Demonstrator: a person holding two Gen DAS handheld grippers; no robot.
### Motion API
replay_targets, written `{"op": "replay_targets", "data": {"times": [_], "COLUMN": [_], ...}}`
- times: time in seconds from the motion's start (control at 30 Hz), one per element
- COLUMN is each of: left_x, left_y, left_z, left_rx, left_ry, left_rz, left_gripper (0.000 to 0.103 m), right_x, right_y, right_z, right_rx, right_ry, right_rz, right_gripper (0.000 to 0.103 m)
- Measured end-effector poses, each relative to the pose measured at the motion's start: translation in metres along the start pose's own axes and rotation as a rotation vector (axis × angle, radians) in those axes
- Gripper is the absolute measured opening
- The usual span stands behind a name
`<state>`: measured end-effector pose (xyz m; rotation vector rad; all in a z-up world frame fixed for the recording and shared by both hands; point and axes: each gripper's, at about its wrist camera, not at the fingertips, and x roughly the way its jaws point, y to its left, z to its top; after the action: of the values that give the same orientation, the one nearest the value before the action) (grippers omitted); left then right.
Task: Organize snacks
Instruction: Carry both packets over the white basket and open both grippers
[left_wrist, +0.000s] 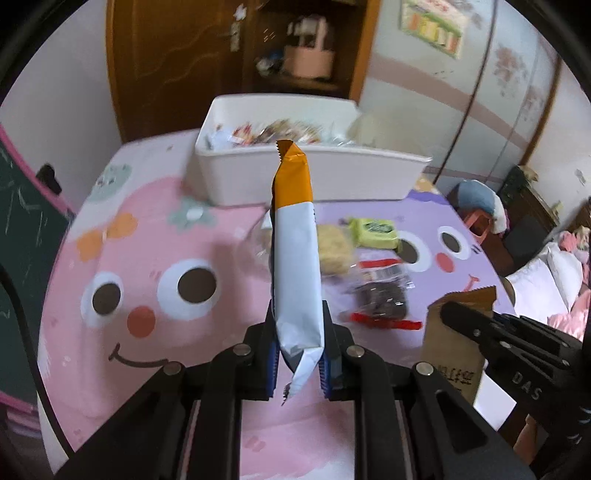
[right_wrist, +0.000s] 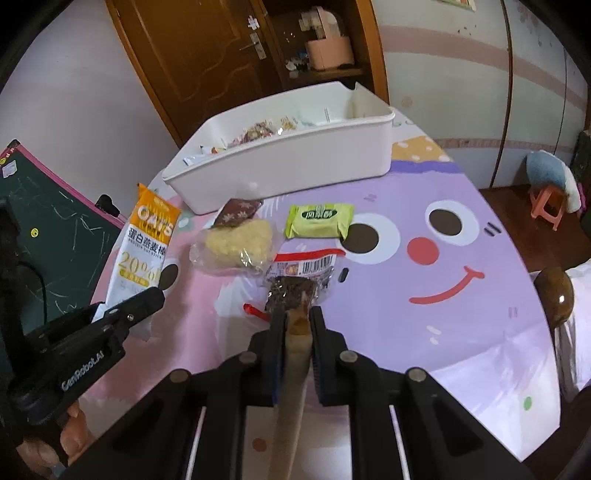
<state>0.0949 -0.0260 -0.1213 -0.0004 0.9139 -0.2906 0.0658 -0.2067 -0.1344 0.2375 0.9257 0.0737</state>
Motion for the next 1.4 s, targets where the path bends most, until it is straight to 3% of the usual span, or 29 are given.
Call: {"op": "replay_targets", "data": {"times": [0.33,0.67,1.0,1.4], "left_x": [-0.021,-0.047,-0.076,-0.075], "left_y": [-0.007,0.001,-0.001,0.008], "left_z": [0.01,0.043,0.111,0.219], "left_rx": [0.014,0.005,0.076,0.11], "left_ry": [-0.056,-0.134,-0.247,-0.304], "left_rz": [-0.006,0.01,0.111,0.114], "left_gripper": [0.015,0.015,0.015,0.015], "right_x": [-0.037,-0.084,-0.109,-0.101], "right_y": [0.003,0.006,0.001,0.035], "right_z": [0.013,0.061,0.142,0.235], "right_rx": [-0.015,-0.04,-0.068,-0.172], "right_ry": [-0.098,-0.246,-0.257,-0.329], "right_rz": [0.023,0.053,0.153,0.09], "right_gripper": [0.012,0.012,0.012,0.012]}}
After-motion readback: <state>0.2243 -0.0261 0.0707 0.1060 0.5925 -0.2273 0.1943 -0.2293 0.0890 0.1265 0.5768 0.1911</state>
